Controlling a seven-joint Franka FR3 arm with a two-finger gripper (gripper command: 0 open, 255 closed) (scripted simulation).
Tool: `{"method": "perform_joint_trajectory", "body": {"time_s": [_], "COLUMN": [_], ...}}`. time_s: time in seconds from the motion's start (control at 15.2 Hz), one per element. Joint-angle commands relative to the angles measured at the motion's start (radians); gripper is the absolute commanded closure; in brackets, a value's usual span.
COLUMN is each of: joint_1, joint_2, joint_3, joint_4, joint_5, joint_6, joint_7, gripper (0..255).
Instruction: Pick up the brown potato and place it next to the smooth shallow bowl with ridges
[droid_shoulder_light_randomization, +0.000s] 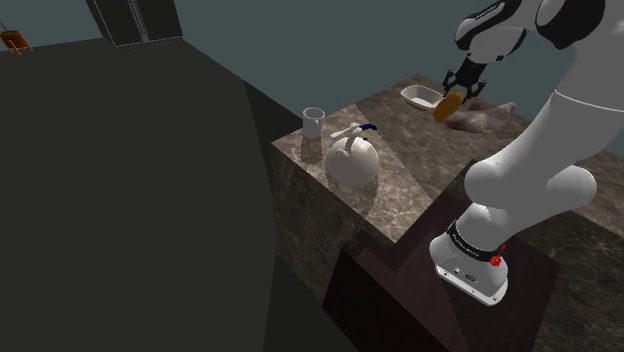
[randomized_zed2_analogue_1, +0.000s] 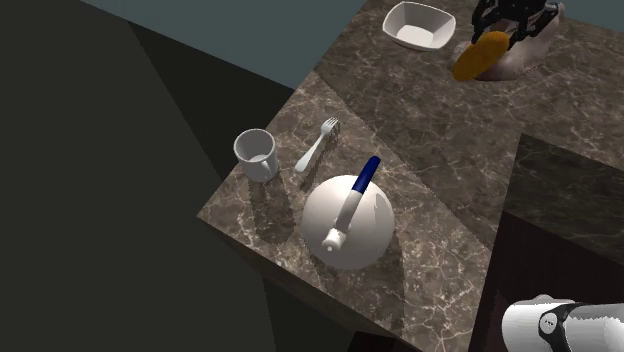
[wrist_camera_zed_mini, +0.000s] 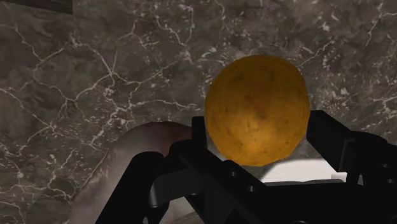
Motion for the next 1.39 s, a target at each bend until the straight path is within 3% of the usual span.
{"method": "perform_joint_trajectory", "body": {"time_s": [0.0,1.32], "joint_1": [-0.015,-0.031], "joint_2": [0.016,0.171], "joint_3": [-0.009,0.013], "joint_4": [0.012,-0.075], "joint_5": [0.009,0.078], "joint_6": [0.003,0.238], "joint_7": [-0.03,-0.08], "gripper": [255,255]}}
